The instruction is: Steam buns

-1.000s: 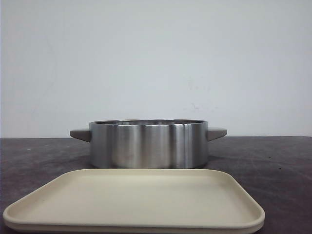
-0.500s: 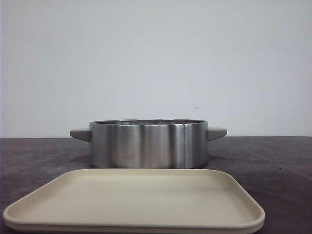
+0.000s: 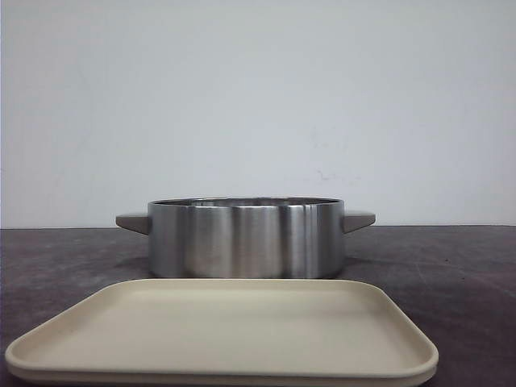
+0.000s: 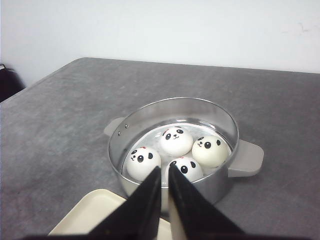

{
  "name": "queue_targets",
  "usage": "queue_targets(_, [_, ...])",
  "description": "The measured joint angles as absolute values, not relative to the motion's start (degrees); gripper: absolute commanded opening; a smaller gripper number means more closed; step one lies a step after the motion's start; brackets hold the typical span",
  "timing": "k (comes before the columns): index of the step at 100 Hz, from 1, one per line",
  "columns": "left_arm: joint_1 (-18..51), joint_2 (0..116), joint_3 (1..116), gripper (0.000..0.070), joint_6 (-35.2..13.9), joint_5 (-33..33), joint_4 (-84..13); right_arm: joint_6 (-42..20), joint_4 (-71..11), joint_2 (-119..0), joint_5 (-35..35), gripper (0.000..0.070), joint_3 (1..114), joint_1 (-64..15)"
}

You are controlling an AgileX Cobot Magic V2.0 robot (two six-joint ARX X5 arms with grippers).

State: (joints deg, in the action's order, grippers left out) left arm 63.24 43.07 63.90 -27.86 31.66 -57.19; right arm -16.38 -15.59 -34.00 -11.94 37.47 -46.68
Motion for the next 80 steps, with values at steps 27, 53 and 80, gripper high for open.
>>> queue_targets(27, [63.2, 43.1, 63.9, 0.0058, -27.9, 31.7, -57.2, -16.4, -15.6, -34.0, -11.9, 0.0016, 37.5, -46.7])
queue_targets(53, [63.2, 43.0, 63.9, 0.0057, -27.9, 31.7, -57.2, -16.4, -15.6, -34.0, -11.9, 0.0016, 37.5, -46.7])
queue_targets(80, [63.2, 43.0, 63.9, 0.0058, -27.9, 31.7, -57.2, -16.5, -15.9, -25.0, -17.5, 0.0016, 34.9, -40.9])
